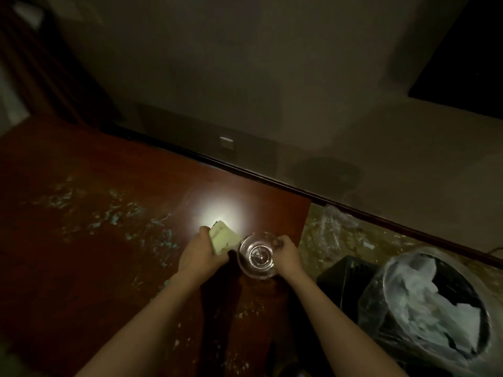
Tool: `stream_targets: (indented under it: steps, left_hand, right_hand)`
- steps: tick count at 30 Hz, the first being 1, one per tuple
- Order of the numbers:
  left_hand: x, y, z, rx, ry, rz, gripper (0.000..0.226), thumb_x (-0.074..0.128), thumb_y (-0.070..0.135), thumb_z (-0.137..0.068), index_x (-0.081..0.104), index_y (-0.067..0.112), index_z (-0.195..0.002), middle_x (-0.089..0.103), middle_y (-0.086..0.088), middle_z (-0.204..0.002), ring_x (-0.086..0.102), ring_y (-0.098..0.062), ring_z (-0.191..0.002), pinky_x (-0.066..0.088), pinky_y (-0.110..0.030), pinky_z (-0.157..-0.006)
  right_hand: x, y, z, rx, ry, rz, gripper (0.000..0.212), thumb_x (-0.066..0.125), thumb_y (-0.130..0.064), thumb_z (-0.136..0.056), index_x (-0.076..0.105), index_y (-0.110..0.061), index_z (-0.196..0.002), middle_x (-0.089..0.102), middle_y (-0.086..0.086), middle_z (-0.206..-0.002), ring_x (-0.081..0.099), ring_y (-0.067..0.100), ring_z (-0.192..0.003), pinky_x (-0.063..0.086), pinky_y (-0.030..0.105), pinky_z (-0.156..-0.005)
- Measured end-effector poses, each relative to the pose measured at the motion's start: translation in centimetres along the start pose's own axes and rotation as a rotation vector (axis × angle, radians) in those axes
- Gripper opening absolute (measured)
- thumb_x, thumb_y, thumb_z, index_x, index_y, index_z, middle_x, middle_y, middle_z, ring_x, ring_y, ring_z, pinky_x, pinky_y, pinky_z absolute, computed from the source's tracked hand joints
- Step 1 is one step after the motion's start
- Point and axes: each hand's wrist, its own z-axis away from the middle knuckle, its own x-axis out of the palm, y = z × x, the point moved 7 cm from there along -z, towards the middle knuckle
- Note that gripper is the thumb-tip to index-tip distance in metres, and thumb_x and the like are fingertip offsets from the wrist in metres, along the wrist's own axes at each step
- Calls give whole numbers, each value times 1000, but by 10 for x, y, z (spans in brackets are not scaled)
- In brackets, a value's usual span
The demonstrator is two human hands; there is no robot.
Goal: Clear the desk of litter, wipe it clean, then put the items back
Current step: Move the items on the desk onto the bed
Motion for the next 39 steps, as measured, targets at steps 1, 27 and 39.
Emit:
stream_targets:
  steps: [1, 27, 39]
  left_hand:
    - [-6, -8, 8, -36, 14, 28, 57, 74, 41, -72, 35, 15, -104, 53, -4, -99, 52, -22, -81, 38, -30, -62]
    - [-167, -415, 360, -632, 506, 402, 50, 69, 41, -81, 32, 15, -102, 54, -4, -102, 55, -19, -82, 46, -31, -61]
    - [-196, -569, 535, -1008, 851, 641, 51, 71, 35, -81, 39, 6, -109, 60, -17, -110, 58, -27, -91, 39, -27, -67]
  right_hand:
    - [5, -6, 6, -9, -4, -1, 26, 46, 4, -86, 56, -10, -105, 61, 7, -100, 55, 22, -85, 36, 26, -65]
    - [371, -137, 373, -598, -454, 162, 19, 42, -12, -99, 60, -14, -105, 58, -2, -92, 60, 20, -86, 50, 30, -71]
    - [558, -162, 520, -750, -799, 293, 19, 40, -13, -101, 58, -15, -101, 62, 1, -99, 61, 12, -89, 47, 19, -65]
